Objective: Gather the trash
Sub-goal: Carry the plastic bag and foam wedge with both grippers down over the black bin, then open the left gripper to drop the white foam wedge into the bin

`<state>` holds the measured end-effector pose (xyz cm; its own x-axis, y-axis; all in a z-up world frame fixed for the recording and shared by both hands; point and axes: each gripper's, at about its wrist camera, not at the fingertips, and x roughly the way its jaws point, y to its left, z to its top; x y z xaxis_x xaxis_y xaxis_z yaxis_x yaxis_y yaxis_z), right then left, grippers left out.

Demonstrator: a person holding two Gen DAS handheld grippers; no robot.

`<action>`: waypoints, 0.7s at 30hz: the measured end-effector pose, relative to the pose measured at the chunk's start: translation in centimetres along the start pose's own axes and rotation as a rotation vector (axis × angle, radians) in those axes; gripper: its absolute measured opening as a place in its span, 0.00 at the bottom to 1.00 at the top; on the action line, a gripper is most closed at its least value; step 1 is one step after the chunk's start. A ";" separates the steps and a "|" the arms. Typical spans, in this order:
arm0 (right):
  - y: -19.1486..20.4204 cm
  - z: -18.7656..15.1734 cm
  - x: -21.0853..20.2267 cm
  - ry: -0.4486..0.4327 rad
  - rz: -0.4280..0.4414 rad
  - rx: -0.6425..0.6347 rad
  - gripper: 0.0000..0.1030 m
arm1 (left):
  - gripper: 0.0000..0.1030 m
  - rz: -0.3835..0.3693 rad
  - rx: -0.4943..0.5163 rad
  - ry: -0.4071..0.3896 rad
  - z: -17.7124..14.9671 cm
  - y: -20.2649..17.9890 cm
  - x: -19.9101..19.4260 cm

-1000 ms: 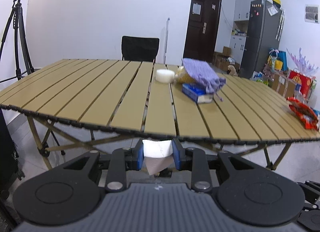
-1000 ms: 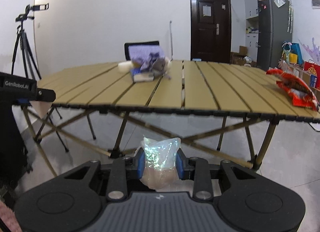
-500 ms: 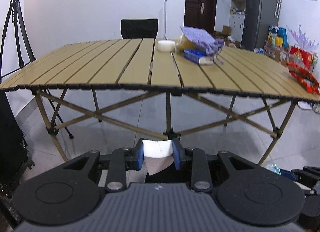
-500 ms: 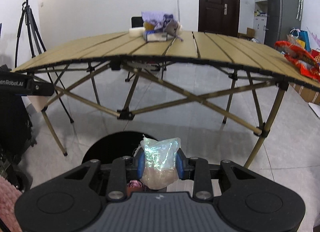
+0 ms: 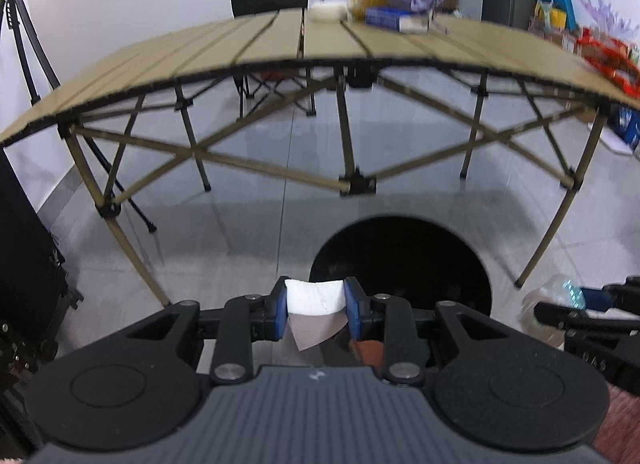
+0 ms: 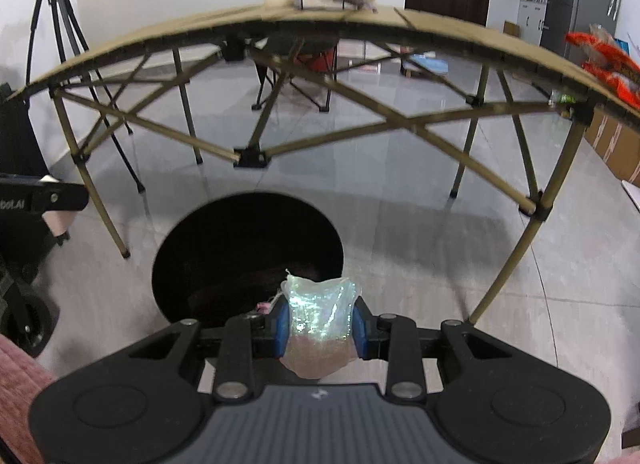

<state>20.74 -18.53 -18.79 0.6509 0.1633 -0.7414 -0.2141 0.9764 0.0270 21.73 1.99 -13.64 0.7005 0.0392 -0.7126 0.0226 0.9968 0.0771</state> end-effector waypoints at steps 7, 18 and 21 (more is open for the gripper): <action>-0.7 -1.8 1.8 0.086 -0.017 0.010 0.29 | 0.28 0.022 -0.026 0.094 -1.3 1.2 2.0; -2.1 -3.1 2.9 0.141 -0.034 0.052 0.29 | 0.28 0.037 -0.064 0.188 -1.3 1.3 3.8; -2.1 -3.1 3.0 0.143 -0.029 0.055 0.29 | 0.28 0.047 -0.065 0.202 -1.3 1.2 4.2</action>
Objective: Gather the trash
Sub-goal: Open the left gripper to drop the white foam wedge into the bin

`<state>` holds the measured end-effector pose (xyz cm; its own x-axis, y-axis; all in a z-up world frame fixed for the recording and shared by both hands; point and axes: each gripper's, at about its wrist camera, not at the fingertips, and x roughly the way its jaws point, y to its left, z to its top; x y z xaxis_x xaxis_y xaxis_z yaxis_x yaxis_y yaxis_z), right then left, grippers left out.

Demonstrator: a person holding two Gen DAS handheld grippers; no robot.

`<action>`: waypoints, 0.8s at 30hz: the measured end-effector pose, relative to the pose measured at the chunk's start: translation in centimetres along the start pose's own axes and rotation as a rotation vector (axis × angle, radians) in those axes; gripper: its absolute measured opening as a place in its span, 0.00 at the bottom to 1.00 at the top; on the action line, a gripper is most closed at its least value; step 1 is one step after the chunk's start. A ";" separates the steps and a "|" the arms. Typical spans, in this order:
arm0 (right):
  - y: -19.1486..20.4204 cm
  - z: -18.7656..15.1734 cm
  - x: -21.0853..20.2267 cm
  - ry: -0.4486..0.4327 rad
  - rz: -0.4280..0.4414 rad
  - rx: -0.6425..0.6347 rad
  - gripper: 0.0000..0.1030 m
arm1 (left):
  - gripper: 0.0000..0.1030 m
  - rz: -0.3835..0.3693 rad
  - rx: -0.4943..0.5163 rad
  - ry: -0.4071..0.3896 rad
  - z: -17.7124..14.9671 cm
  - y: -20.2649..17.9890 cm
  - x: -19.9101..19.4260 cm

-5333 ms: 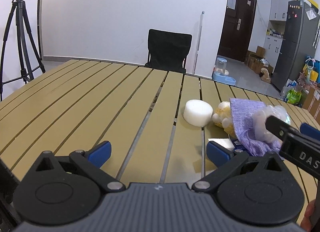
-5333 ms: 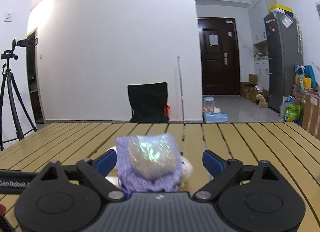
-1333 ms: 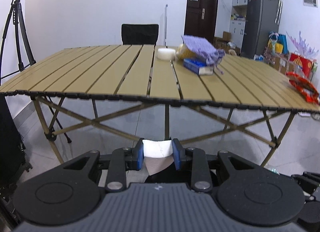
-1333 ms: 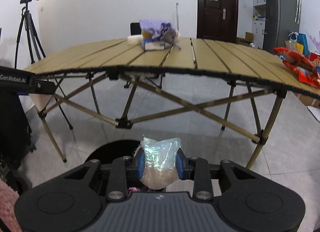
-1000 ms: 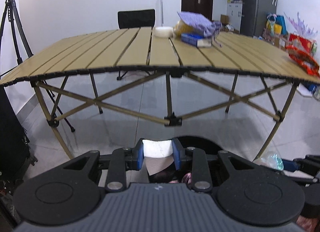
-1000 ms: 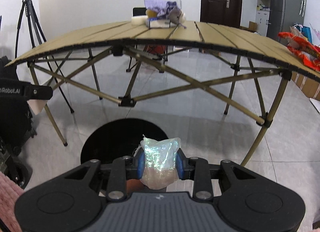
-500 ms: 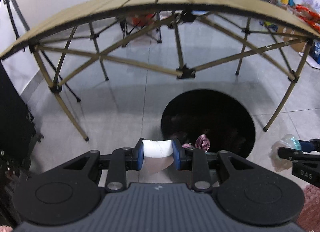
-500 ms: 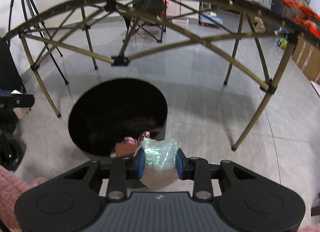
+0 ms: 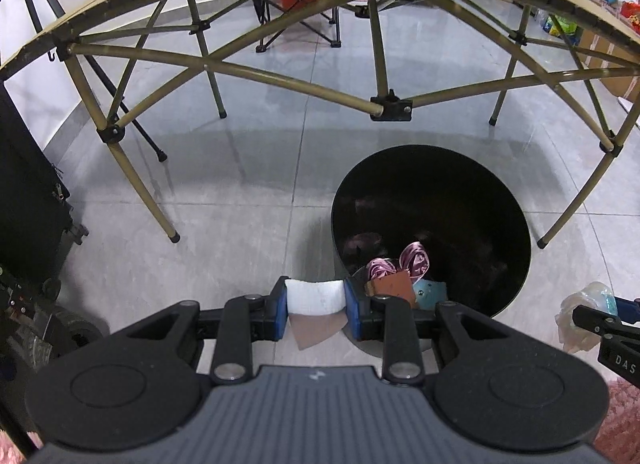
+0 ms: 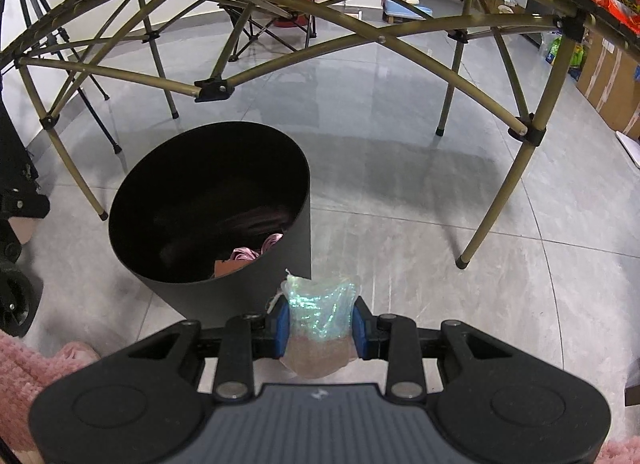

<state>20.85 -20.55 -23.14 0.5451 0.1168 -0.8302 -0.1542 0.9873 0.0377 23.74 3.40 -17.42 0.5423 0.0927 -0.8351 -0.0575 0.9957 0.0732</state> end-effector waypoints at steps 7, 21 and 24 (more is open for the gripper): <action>-0.1 0.2 0.7 0.014 0.008 0.011 0.29 | 0.28 0.011 -0.017 0.041 0.3 0.1 1.1; -0.4 0.5 1.9 0.030 -0.002 0.021 0.29 | 0.28 -0.029 0.004 0.057 1.9 -2.8 1.7; -0.8 0.4 2.2 0.036 -0.009 0.029 0.29 | 0.28 -0.042 0.014 0.061 2.3 -3.9 1.9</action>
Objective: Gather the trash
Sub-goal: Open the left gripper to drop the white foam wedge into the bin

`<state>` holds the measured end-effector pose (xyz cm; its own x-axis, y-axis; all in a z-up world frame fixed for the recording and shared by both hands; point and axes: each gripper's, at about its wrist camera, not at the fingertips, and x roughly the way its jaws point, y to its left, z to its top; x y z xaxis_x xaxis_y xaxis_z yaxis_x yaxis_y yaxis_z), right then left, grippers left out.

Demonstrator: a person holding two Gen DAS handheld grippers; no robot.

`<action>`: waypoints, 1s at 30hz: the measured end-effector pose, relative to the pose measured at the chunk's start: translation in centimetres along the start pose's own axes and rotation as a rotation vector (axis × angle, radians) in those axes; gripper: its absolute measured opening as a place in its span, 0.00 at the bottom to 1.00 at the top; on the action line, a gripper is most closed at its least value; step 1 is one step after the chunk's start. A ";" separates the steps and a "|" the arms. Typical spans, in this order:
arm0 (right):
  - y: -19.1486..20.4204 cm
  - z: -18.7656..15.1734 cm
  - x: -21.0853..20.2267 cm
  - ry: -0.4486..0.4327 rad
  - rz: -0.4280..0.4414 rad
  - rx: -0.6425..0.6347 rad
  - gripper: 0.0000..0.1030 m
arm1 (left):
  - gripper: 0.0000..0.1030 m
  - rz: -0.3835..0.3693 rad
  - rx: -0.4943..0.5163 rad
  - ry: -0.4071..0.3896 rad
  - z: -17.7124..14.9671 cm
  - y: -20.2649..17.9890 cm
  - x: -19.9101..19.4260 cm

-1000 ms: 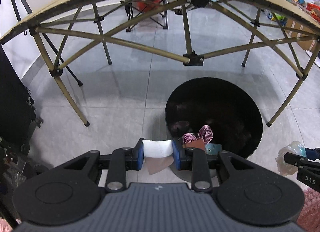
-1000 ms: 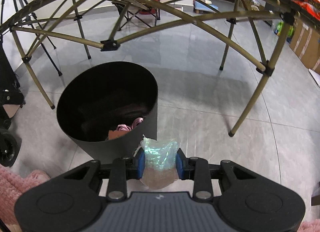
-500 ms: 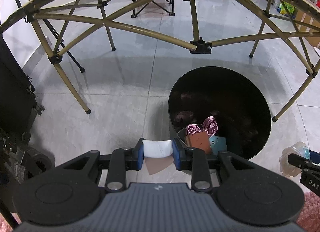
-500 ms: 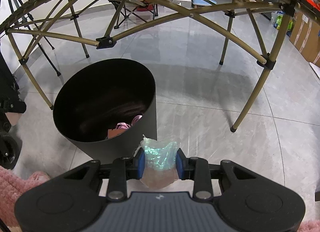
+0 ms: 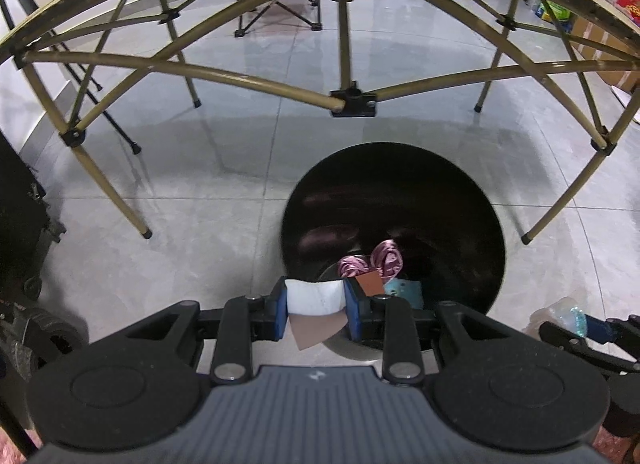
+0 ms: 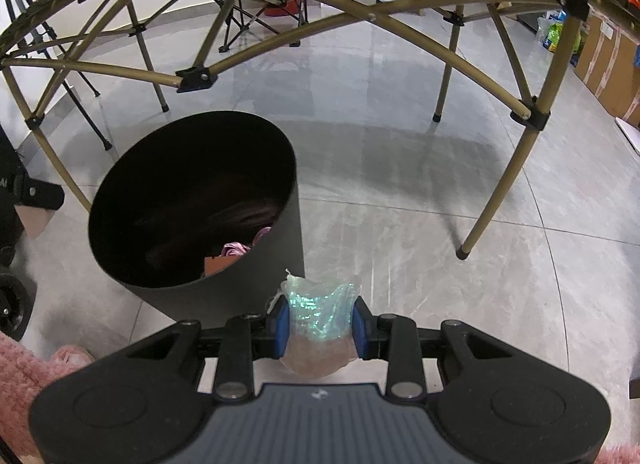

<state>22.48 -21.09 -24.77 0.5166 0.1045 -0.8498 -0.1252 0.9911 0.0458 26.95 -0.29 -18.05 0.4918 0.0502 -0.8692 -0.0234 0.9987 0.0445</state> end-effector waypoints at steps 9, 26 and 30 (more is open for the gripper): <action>-1.5 0.0 0.7 0.012 -0.008 0.035 0.29 | 0.28 -0.031 0.009 0.025 1.8 -2.6 1.3; -3.5 0.1 1.7 0.023 -0.046 0.078 0.29 | 0.28 -0.038 -0.013 0.074 4.0 -5.3 3.8; -3.7 0.0 1.8 0.025 -0.047 0.084 0.29 | 0.35 -0.030 0.000 0.073 4.1 -5.7 3.9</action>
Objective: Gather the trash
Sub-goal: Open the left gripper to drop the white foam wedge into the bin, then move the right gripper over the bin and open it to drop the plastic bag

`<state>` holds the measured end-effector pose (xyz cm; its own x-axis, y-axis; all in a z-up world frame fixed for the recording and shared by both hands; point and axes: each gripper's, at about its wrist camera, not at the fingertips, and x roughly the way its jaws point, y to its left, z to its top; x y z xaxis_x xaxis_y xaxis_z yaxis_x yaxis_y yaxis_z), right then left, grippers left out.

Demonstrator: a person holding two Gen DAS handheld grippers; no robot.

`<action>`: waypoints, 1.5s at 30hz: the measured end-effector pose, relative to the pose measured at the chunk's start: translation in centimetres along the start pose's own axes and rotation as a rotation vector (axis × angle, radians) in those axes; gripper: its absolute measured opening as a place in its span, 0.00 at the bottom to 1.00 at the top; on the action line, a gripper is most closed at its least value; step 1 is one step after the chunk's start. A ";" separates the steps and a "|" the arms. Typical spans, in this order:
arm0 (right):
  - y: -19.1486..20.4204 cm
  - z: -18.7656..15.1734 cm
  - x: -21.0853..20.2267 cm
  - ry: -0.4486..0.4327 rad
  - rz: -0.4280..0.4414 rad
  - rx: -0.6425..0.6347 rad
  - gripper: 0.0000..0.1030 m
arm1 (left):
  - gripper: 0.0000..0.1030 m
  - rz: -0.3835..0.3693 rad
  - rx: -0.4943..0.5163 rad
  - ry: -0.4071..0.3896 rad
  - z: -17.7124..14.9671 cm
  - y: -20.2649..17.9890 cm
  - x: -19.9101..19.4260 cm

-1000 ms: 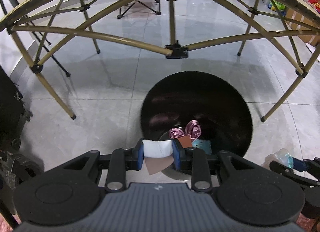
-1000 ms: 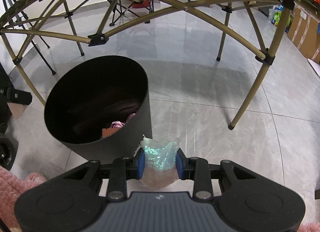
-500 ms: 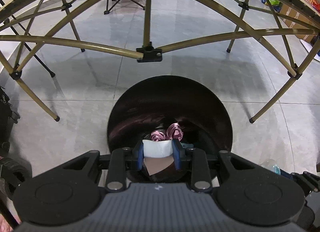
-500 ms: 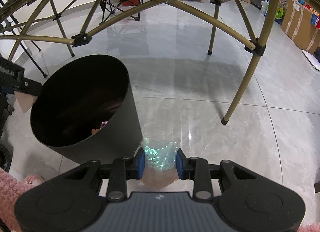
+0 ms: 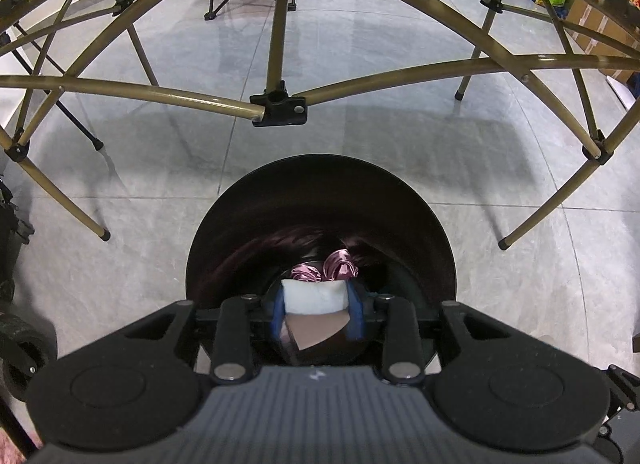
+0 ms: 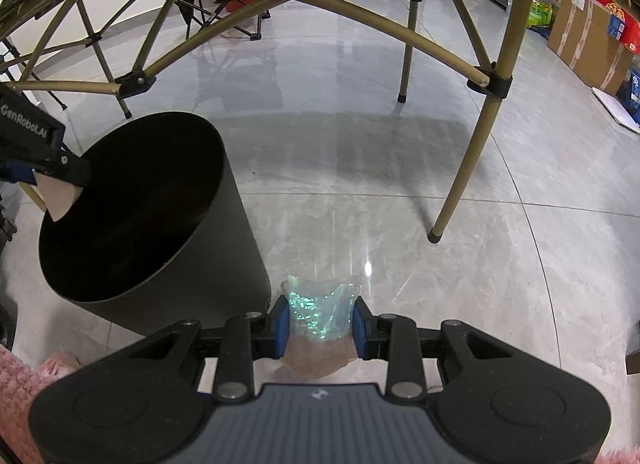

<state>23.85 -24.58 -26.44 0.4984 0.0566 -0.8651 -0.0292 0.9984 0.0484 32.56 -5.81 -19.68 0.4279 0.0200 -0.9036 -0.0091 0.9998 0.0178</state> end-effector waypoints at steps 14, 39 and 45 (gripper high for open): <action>-0.1 0.0 -0.1 -0.002 -0.003 0.001 0.29 | 1.00 0.086 -0.037 -0.032 0.1 0.9 -0.6; 2.3 1.6 -2.1 -0.063 0.007 -0.031 0.29 | 1.00 0.090 -0.066 -0.074 -0.5 4.0 -2.6; 4.1 3.5 -3.4 -0.117 0.029 -0.038 0.29 | 1.00 0.104 -0.106 -0.087 -0.6 6.2 -3.1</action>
<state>25.06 -20.68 -21.62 0.5943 0.0878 -0.7994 -0.0769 0.9957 0.0522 30.59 0.34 -17.01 0.4966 0.1280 -0.8585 -0.1509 0.9867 0.0598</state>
